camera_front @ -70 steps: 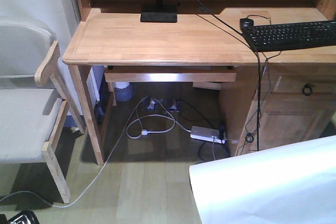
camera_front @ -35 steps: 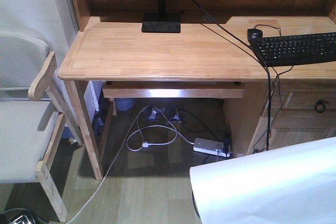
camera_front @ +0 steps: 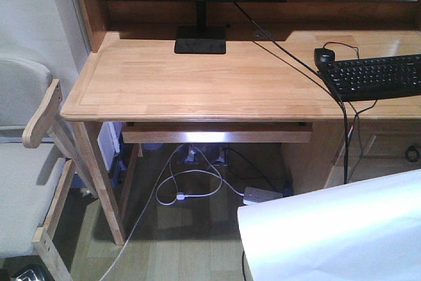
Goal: Grab stapler and paper to desk for stapling
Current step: 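Drive up to the wooden desk with the monitor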
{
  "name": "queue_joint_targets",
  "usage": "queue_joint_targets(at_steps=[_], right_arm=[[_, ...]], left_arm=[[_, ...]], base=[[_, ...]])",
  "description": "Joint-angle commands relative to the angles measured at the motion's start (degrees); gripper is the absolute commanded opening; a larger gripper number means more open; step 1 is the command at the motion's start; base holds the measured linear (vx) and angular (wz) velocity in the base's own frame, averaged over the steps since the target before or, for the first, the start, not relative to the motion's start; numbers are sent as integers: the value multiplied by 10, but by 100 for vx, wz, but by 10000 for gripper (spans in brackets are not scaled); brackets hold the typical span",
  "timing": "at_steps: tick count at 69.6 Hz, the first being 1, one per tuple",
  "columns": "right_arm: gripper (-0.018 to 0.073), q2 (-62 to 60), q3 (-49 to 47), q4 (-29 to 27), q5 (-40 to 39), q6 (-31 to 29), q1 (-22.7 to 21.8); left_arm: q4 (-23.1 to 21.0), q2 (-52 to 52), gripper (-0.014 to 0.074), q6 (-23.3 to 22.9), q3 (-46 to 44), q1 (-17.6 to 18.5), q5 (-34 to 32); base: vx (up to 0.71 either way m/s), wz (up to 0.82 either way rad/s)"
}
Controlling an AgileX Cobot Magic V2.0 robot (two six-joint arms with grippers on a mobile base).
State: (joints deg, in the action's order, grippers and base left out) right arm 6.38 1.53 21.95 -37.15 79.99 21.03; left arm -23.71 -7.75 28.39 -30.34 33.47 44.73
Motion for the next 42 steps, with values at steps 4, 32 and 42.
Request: queue_joint_targets(at_steps=[4,32,42], right_arm=[[-10,7,3,-2,-30,-9,1],[-10,7,3,-2,-30,-9,1],[-10,7,3,-2,-30,-9,1]], left_arm=[[-19,-5,-6,0,-16,2,-65],[-19,-5,-6,0,-16,2,-65],[-19,-5,-6,0,-16,2,-65]], base=[[15,1],[12,5],[12,7]])
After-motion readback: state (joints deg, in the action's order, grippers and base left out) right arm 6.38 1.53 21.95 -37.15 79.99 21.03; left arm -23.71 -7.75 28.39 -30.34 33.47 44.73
